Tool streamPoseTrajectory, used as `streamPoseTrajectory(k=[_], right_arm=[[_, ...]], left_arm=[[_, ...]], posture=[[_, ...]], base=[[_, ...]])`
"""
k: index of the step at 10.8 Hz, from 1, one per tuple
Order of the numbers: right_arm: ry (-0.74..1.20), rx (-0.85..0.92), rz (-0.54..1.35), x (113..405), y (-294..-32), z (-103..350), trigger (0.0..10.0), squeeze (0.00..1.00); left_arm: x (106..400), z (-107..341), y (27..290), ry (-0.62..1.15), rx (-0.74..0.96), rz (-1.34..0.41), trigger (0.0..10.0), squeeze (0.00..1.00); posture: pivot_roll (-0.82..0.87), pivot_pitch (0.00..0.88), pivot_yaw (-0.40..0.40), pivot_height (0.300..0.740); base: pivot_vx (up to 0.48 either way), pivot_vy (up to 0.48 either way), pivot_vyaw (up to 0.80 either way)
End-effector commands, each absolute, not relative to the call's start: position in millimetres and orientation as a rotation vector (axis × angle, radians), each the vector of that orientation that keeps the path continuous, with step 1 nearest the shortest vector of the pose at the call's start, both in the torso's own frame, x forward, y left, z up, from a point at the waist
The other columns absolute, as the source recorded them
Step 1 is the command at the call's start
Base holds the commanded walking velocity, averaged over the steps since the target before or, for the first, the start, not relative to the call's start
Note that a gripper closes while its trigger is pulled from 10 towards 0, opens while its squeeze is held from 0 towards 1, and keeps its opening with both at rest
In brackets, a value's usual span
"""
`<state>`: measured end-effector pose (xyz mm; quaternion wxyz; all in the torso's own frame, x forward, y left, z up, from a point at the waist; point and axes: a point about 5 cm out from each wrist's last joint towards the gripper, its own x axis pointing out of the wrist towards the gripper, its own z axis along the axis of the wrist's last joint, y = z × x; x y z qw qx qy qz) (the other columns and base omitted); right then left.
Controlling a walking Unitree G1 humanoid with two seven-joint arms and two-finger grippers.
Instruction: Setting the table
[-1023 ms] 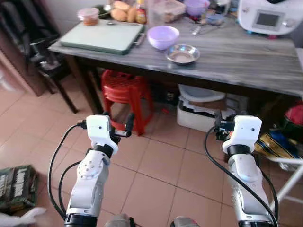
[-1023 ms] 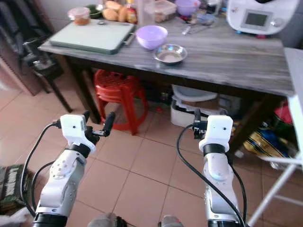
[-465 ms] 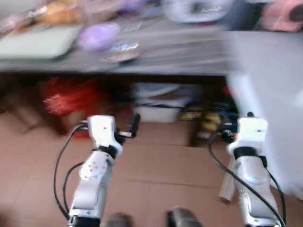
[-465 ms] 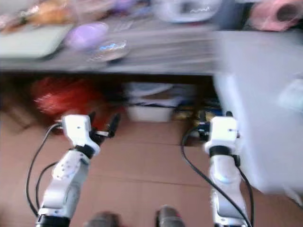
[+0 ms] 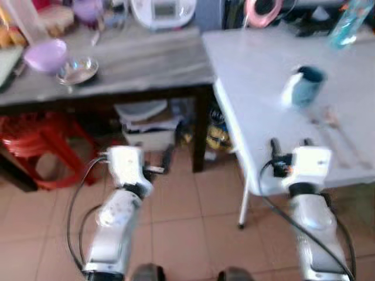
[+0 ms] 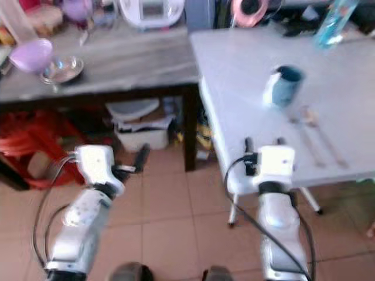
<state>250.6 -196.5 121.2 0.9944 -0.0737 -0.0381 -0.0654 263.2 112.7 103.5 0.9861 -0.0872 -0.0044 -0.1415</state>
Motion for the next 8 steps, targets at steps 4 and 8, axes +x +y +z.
streamPoseTrajectory(k=[4,8], right_arm=[[-0.093,-0.116,-0.078,252.5,-185.5,123.4,10.0,0.00],[-0.099,-0.116,-0.056,253.2,-182.5,123.3,10.0,0.00]], left_arm=[[263.9,102.1,121.7,0.001,-0.152,-0.255,10.0,0.00],[264.1,101.8,122.5,0.003,-0.154,-0.250,10.0,0.00]], posture=[[-0.05,0.103,0.053,0.740],[-0.05,0.099,0.055,0.740]], base=[[0.000,-0.421,0.00],[0.000,-0.284,0.00]])
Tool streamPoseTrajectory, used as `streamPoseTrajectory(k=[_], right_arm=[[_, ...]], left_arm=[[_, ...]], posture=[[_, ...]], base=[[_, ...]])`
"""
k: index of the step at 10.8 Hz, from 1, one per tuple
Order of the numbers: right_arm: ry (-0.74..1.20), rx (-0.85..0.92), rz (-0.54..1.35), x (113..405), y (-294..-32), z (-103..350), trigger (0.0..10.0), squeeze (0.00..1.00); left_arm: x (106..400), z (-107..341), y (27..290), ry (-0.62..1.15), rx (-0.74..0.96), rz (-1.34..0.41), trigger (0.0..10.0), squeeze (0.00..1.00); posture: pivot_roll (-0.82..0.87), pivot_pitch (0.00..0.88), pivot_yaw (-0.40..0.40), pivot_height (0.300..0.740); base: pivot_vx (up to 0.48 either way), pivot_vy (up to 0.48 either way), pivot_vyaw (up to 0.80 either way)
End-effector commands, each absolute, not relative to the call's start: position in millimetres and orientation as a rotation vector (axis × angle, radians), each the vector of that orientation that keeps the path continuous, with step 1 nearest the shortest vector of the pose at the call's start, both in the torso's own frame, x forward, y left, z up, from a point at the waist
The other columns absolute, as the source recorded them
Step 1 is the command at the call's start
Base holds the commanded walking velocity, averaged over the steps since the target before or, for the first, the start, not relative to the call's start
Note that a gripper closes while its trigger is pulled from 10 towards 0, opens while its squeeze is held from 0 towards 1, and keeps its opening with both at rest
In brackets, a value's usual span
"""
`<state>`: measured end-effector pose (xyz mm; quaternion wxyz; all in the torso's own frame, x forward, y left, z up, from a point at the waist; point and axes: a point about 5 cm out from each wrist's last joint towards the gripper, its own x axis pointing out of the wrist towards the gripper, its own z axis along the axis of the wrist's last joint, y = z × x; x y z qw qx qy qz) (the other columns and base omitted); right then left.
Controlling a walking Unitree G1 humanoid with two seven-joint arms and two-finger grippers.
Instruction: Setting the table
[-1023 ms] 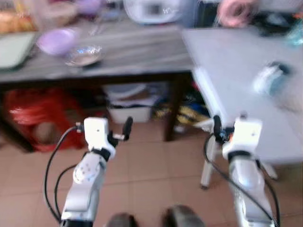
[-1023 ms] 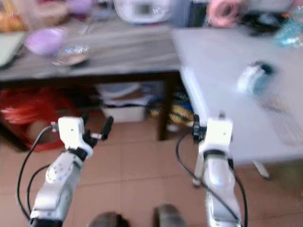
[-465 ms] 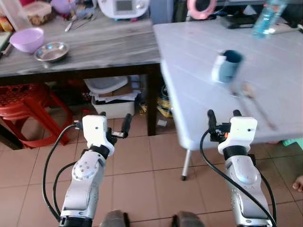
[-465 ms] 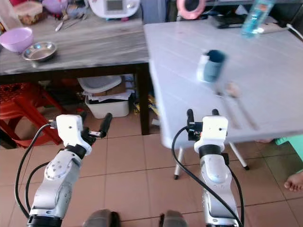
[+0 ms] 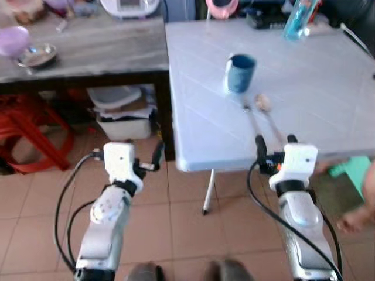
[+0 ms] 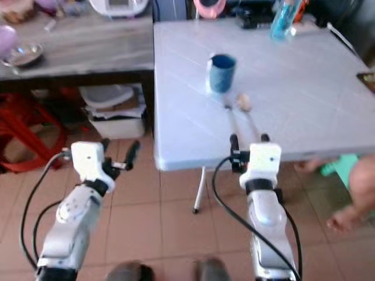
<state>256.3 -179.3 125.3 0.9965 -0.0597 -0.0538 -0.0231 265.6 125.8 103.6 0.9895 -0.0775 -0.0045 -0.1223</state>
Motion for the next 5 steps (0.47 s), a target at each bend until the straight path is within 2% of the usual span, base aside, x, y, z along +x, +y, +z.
streamPoseTrajectory(k=[1,2,5], right_arm=[[-0.103,-0.122,-0.054,252.9,-182.9,123.8,10.0,0.00],[-0.110,-0.122,-0.050,252.4,-182.3,124.5,10.0,0.00],[-0.106,-0.115,-0.047,252.8,-181.2,124.2,10.0,0.00]], left_arm=[[264.2,102.2,122.6,-0.002,-0.162,-0.253,10.0,0.00],[263.8,103.4,121.4,-0.011,-0.163,-0.269,10.0,0.00],[263.2,103.7,119.8,-0.014,-0.167,-0.281,10.0,0.00]], posture=[[-0.05,0.099,0.056,0.740],[-0.05,0.098,0.055,0.740],[-0.05,0.099,0.053,0.740]], base=[[0.000,0.000,0.00],[0.000,0.000,0.52],[0.296,0.000,0.00]])
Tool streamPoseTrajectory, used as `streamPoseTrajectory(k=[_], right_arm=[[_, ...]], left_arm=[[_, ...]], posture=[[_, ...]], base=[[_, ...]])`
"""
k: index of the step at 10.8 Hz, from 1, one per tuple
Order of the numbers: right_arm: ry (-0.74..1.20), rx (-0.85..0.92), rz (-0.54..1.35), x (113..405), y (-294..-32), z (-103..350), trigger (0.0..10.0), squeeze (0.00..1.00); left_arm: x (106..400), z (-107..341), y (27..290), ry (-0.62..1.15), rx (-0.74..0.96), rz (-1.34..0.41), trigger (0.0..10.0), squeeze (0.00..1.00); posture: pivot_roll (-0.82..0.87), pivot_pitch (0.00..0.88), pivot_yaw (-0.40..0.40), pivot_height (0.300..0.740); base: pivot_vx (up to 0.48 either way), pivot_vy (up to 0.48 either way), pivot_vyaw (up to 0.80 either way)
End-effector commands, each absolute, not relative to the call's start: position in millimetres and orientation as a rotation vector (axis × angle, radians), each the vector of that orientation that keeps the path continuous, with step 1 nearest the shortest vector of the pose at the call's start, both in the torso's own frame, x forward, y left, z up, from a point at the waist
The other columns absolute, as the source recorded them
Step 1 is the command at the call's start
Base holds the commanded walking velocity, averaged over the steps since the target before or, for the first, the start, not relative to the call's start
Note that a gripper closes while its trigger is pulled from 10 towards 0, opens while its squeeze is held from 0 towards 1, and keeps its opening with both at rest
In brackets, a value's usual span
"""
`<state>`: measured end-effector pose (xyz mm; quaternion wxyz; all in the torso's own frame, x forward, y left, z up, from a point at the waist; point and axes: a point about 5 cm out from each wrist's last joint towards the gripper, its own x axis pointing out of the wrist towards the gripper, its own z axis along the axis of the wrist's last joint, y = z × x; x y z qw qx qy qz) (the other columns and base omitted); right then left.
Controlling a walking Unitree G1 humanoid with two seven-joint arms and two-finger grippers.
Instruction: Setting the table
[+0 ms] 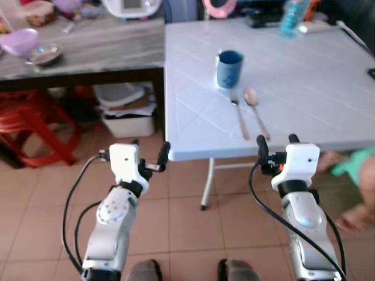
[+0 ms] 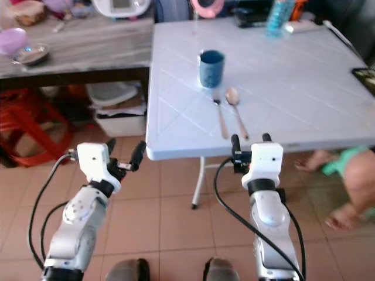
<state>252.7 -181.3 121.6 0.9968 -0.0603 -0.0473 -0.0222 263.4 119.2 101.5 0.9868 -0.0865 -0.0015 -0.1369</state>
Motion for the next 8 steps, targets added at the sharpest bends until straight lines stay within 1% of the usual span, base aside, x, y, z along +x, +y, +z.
streamPoseTrajectory(k=[1,8], right_arm=[[-0.103,-0.115,-0.047,252.8,-181.3,123.6,10.0,0.00],[-0.098,-0.114,-0.044,254.8,-180.8,123.5,10.0,0.00]], left_arm=[[262.1,103.7,119.5,-0.017,-0.166,-0.287,10.0,0.00],[262.1,103.1,119.1,-0.014,-0.169,-0.292,10.0,0.00]], posture=[[-0.05,0.100,0.053,0.740],[-0.06,0.110,0.051,0.740]], base=[[0.311,0.000,0.00],[0.322,0.000,0.00]])
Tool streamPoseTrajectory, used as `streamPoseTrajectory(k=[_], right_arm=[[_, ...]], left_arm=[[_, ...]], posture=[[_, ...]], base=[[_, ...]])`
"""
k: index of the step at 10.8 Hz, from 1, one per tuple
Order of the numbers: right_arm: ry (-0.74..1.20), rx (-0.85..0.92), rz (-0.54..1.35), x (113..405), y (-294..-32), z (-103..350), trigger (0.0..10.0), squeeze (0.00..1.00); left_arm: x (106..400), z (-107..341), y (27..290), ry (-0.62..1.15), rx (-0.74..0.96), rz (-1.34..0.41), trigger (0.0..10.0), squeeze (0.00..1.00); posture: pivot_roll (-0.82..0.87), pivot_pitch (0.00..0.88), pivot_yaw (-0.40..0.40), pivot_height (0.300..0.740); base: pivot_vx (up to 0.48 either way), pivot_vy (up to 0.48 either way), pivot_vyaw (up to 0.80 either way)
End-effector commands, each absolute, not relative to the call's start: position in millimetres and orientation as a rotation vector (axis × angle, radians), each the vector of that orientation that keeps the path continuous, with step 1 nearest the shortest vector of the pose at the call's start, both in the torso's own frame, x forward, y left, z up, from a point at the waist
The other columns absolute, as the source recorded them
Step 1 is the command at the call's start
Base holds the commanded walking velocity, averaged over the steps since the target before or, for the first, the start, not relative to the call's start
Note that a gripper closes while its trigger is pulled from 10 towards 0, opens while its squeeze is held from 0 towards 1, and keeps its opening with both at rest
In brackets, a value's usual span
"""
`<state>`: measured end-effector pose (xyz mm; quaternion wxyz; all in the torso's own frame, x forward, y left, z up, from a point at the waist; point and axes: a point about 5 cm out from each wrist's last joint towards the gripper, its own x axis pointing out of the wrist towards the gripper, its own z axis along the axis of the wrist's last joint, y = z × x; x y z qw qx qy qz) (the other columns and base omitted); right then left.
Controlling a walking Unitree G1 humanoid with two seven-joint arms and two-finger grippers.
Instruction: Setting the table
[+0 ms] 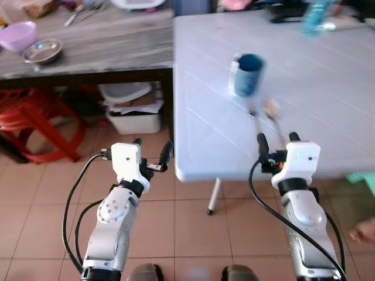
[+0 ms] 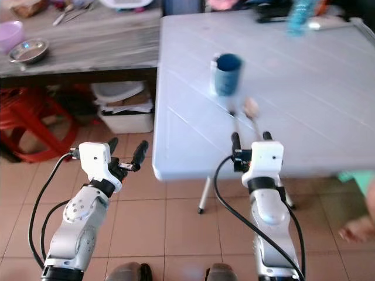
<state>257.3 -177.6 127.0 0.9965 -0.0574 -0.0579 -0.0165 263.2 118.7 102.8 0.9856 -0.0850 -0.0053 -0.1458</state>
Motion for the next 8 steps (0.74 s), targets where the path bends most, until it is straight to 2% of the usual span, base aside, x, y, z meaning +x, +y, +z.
streamPoseTrajectory(k=[1,8], right_arm=[[-0.099,-0.114,-0.046,255.1,-181.0,123.6,10.0,0.00],[-0.083,-0.142,-0.097,261.9,-195.3,127.2,10.0,0.00]], left_arm=[[262.4,102.9,119.3,-0.013,-0.170,-0.289,10.0,0.00],[251.9,98.2,126.8,0.014,-0.162,-0.276,10.0,0.00]], posture=[[-0.06,0.112,0.051,0.740],[-0.04,0.139,0.058,0.740]], base=[[0.311,0.000,0.00],[0.000,0.000,0.00]])
